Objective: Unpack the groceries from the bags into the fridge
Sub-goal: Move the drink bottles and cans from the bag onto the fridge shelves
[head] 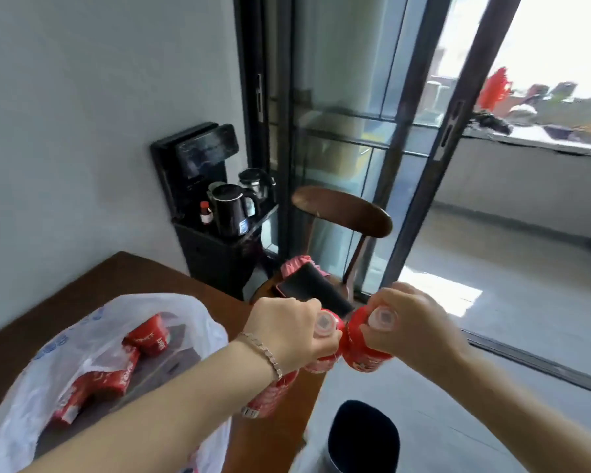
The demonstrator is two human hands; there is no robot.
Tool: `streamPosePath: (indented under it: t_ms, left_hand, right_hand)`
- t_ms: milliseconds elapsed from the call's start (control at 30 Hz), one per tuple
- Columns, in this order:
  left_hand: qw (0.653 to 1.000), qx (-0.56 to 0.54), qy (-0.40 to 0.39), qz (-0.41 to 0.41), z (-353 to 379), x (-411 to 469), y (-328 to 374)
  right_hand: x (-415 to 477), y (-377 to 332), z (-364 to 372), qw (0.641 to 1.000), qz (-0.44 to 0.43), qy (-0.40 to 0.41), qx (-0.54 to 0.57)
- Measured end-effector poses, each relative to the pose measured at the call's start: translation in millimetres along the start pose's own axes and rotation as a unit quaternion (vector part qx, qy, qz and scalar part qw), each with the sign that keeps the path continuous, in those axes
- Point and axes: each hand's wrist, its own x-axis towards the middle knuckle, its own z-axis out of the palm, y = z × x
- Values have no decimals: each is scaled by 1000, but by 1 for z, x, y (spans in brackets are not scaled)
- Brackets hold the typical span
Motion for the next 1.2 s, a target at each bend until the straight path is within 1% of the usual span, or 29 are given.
streamPosePath:
  t_ms: [133, 233, 333, 433, 500, 633, 833, 967, 1067, 1200]
  left_hand:
    - [991, -12, 2, 134, 6, 54, 116]
    - [975, -22, -2, 221, 12, 90, 216]
    - [962, -47, -7, 269, 19, 119, 323]
    - [946, -61, -8, 319, 18, 139, 430]
    - [933, -82, -19, 351, 18, 152, 499]
    - [909, -112, -40, 401, 17, 181, 626]
    - [861, -131, -6, 492, 18, 233, 795]
    - [810, -152, -19, 566, 14, 278, 907]
    - [777, -167, -1, 607, 1, 311, 990]
    - [732, -173, 9, 659, -24, 344, 1098]
  right_hand:
    - [-67, 99, -53, 992, 110, 59, -15]
    - [-128, 170, -97, 976, 185, 105, -40]
    - [-191, 238, -145, 954, 247, 147, -80]
    - [-253, 302, -190, 930, 303, 164, -130]
    - [-293, 344, -220, 915, 332, 186, -138]
    - [-362, 420, -273, 867, 419, 246, -107]
    - [-436, 530, -340, 793, 511, 318, -94]
    - [-473, 597, -390, 735, 566, 362, -92]
    - [-495, 641, -434, 687, 600, 397, -102]
    - [-529, 693, -491, 641, 628, 430, -105]
